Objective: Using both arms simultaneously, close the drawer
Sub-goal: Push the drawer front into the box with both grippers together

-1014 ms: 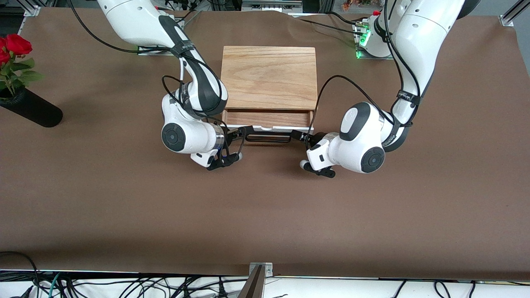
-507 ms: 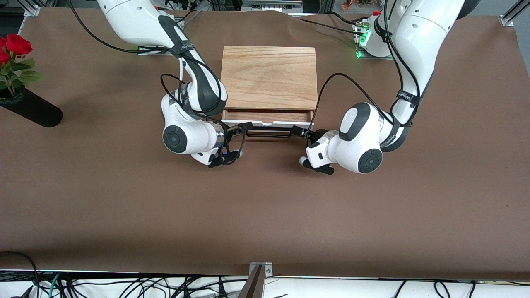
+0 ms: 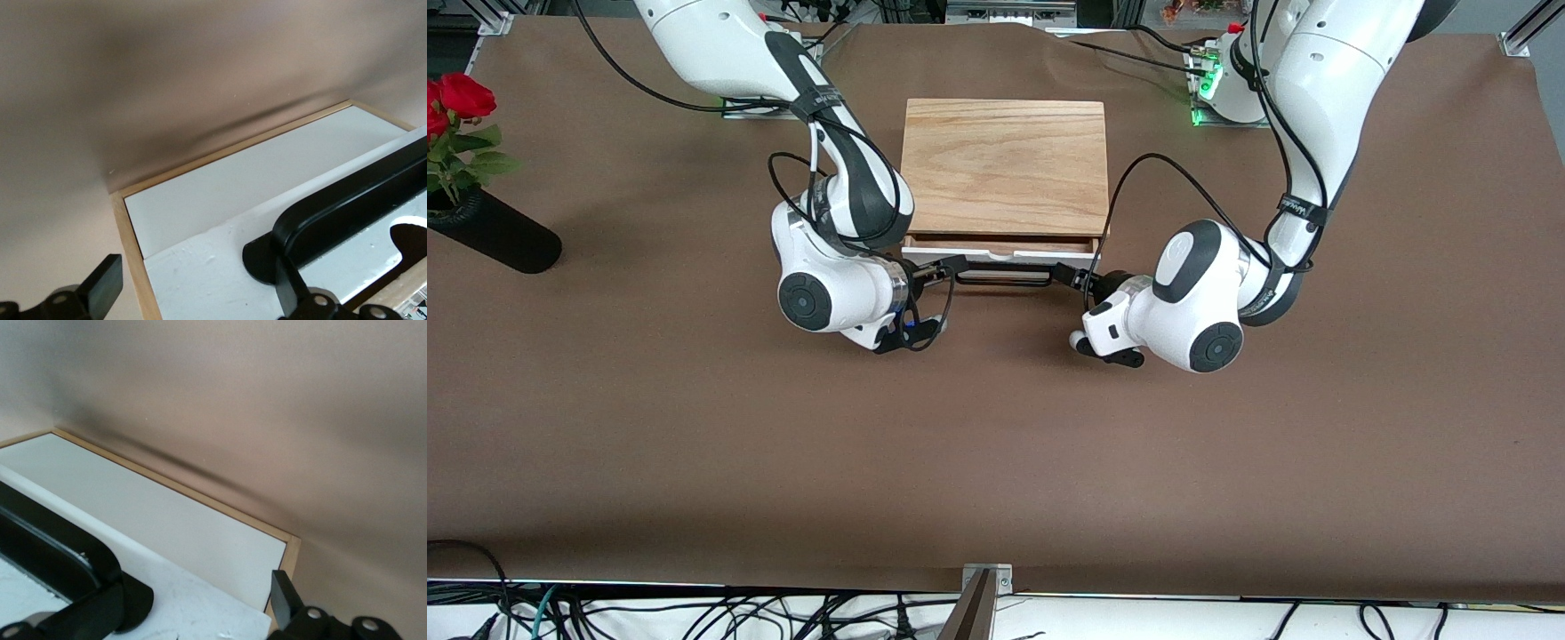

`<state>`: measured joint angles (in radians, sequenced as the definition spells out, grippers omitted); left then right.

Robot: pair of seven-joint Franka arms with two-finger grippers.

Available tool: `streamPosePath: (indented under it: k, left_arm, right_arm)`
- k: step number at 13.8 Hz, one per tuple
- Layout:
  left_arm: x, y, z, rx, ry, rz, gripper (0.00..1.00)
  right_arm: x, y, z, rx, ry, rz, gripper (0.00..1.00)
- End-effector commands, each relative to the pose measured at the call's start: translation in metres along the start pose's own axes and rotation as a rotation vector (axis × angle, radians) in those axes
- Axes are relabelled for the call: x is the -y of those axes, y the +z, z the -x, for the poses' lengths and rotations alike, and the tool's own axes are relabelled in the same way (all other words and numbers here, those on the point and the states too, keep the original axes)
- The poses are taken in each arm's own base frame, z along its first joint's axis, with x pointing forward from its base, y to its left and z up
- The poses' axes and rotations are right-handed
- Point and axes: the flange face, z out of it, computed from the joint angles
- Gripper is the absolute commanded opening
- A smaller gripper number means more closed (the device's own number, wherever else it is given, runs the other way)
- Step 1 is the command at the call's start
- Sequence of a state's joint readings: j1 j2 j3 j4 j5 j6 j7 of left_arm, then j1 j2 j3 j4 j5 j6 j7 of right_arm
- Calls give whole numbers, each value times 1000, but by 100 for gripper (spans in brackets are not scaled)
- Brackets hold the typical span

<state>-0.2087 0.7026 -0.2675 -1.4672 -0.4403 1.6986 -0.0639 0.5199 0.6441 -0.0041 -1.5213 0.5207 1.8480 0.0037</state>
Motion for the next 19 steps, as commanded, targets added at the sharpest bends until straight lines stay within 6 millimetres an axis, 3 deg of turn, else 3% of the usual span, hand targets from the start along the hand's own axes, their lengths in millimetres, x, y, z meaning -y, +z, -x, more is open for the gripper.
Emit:
streamPosePath:
  k: [1, 13, 19]
  left_arm:
    - [8, 10, 5, 46, -25, 9, 100]
    - [9, 24, 8, 83, -61, 1, 100]
    - [13, 33, 11, 113, -69, -3, 100]
  right_arm:
    - [4, -5, 16, 63, 7, 2, 100]
    - [4, 11, 28, 174, 20, 5, 100]
    - [15, 20, 30, 188, 87, 21, 100]
